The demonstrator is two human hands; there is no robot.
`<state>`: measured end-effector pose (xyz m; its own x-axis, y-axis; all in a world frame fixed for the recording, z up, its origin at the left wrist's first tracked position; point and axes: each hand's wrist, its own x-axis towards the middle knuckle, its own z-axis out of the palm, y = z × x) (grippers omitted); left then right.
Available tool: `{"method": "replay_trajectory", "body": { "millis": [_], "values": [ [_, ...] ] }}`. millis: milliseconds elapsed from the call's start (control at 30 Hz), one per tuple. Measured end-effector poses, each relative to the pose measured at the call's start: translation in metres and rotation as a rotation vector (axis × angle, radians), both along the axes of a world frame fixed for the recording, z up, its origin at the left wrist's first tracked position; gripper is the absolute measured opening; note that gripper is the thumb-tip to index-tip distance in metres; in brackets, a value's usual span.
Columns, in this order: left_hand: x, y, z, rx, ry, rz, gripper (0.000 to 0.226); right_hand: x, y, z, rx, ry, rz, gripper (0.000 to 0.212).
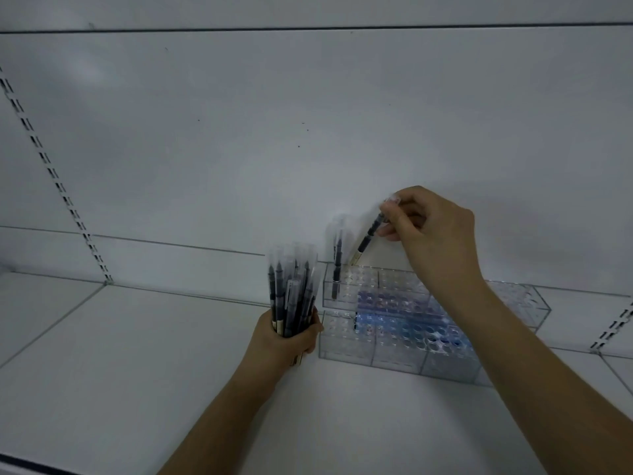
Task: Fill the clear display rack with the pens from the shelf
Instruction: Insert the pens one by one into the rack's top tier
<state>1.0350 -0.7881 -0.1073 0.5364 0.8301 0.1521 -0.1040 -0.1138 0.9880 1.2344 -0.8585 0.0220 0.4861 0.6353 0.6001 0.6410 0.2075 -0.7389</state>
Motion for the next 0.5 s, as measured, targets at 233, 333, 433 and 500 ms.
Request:
{"method": "replay_trajectory", "body": {
  "millis": [233,333,433,500],
  "values": [
    [-0.001,0.0,0.0,0.004,0.004,0.044,0.009,-0.001,0.01,0.006,-0.033,-0.156,0.033,0.01],
    [-0.001,0.002,-0.001,0.005,-0.002,0.046,0.007,-0.003,0.016,0.003,-0.082,-0.221,0.04,0.013],
    [-0.002,0.002,-0.001,0.002,-0.012,0.043,0.015,0.0,0.018,0.002,-0.13,-0.262,0.026,0.015],
    [-0.002,0.002,0.0,0.004,-0.006,0.045,0.016,0.002,0.023,0.001,-0.175,-0.285,0.014,0.016]
  ]
}}
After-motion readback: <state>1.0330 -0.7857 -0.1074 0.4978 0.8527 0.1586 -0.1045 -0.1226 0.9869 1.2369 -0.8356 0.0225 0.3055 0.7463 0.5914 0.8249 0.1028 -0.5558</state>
